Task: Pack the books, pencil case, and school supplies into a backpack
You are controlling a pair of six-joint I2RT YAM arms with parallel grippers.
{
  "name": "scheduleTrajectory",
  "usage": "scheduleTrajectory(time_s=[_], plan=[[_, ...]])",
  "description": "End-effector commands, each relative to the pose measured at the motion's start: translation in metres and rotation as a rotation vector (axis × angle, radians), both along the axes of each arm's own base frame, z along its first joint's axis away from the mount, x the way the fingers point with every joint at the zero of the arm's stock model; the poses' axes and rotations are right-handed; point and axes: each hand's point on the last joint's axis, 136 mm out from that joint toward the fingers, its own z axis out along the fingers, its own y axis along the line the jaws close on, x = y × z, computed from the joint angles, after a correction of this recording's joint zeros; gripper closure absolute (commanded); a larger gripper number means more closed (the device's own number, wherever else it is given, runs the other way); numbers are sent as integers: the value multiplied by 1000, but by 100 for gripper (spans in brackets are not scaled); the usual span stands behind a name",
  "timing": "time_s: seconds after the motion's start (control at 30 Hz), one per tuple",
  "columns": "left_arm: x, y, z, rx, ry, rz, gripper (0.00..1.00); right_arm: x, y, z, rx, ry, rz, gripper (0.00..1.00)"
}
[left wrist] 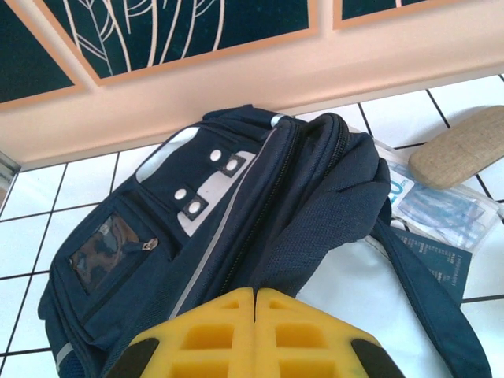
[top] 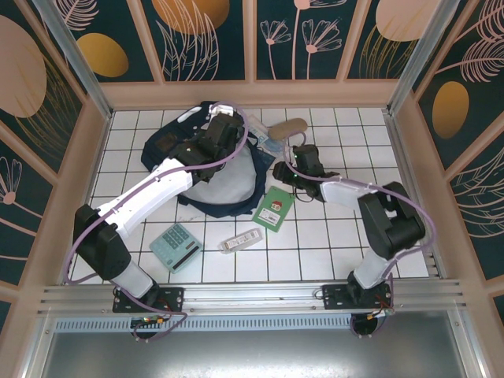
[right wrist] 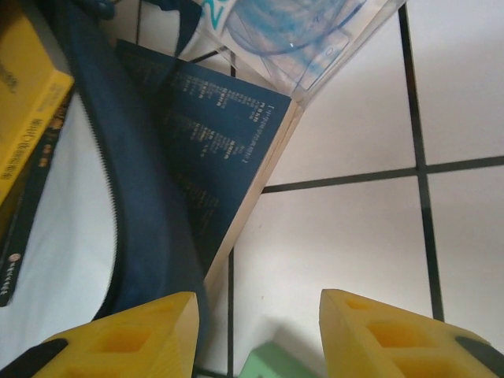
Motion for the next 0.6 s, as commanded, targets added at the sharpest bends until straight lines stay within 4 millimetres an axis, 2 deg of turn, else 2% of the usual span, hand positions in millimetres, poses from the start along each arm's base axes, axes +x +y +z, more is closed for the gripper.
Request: scheduleTrajectory(time_s=[0.0, 0.13, 0.3, 0.57], plan=[[1, 23, 33, -27, -103, 95, 100, 26, 12, 8, 39, -43, 23, 55], [2, 21, 30, -37, -96, 82, 100, 46, 22, -4, 56, -12, 36, 55], [3, 15, 22, -43, -81, 61, 100, 64, 24, -19, 43, 17, 25, 54], [5, 11, 13, -33, -61, 46, 100, 82, 15, -39, 14, 47, -2, 48]])
